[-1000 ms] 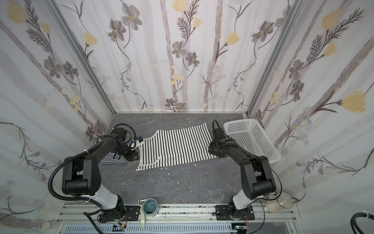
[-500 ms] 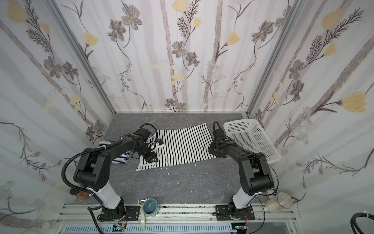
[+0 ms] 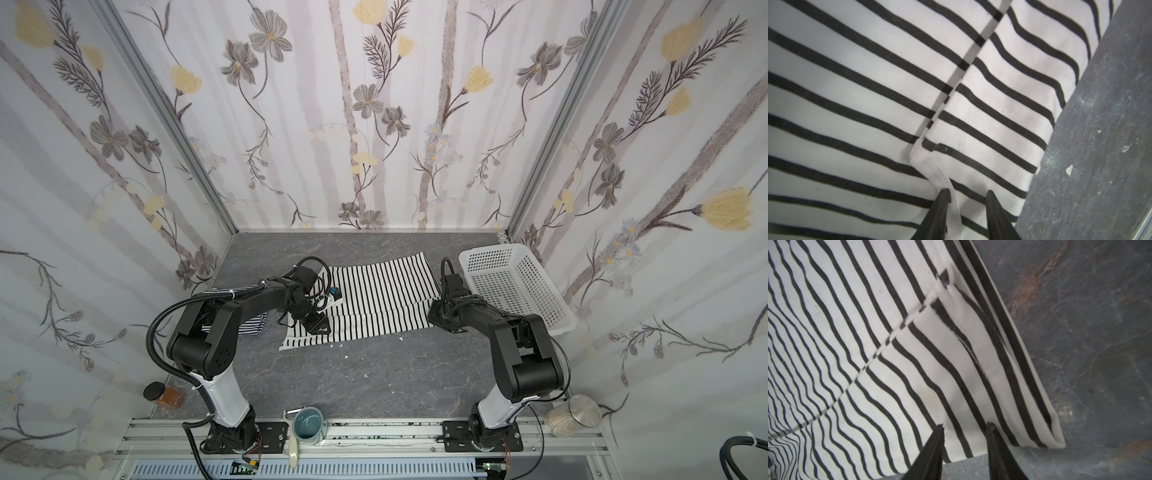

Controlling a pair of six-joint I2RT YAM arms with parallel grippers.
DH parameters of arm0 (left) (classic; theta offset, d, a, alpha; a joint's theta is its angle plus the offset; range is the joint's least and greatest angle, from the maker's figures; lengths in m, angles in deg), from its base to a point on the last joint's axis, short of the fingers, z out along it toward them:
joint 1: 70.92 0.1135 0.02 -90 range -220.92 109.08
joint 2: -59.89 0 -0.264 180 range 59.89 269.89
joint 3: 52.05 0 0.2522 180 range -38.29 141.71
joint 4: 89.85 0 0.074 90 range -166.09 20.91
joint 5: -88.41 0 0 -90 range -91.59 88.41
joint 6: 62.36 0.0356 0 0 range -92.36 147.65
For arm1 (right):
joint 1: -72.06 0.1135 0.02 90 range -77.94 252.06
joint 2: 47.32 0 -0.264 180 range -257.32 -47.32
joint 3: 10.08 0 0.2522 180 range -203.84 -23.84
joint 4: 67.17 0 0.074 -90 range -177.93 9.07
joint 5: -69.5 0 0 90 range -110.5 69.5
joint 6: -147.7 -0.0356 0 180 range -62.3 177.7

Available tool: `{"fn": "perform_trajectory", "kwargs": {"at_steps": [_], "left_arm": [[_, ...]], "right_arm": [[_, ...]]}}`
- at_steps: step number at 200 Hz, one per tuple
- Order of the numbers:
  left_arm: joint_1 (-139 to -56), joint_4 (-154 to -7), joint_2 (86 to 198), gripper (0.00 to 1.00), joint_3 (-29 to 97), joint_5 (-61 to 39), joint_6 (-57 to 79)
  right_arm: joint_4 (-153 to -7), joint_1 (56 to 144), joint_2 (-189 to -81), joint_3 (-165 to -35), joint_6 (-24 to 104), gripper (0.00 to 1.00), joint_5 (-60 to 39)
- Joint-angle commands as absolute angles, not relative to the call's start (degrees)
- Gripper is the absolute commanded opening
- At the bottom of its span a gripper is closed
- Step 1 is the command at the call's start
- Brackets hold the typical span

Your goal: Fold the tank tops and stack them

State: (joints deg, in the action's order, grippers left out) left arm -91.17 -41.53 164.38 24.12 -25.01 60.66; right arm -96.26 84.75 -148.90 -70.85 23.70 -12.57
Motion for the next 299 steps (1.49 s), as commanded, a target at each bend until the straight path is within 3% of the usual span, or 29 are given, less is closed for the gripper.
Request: {"fn": "perform_trajectory", "kwargs": {"at_steps": [1, 172, 215, 250, 299], "left_arm": [[-91.2, -41.1, 164.1, 0.35, 21.7, -16.8, 62.1], [-90.9, -37.9, 147.9, 0.40, 7.1, -13.0, 69.5], [-90.7, -37.2, 146.1, 0.44, 9.0, -13.1, 68.9], [-89.5, -37.4, 147.0, 0.49, 15.0, -13.5, 67.0], [-85.8, -42.3, 156.4, 0.53, 29.3, -14.7, 58.2]], "right_arm": [[-96.5, 85.0, -147.5, -68.4, 23.8, 0.37, -11.2], [-106.2, 98.0, -122.8, -47.1, 13.4, 0.37, -9.6], [-107.2, 98.7, -118.0, -50.2, 13.7, 0.40, -6.3], [-107.7, 98.6, -115.7, -57.4, 13.7, 0.57, -9.1], [-107.2, 94.8, -128.6, -73.1, 15.8, 0.62, -17.1]]}}
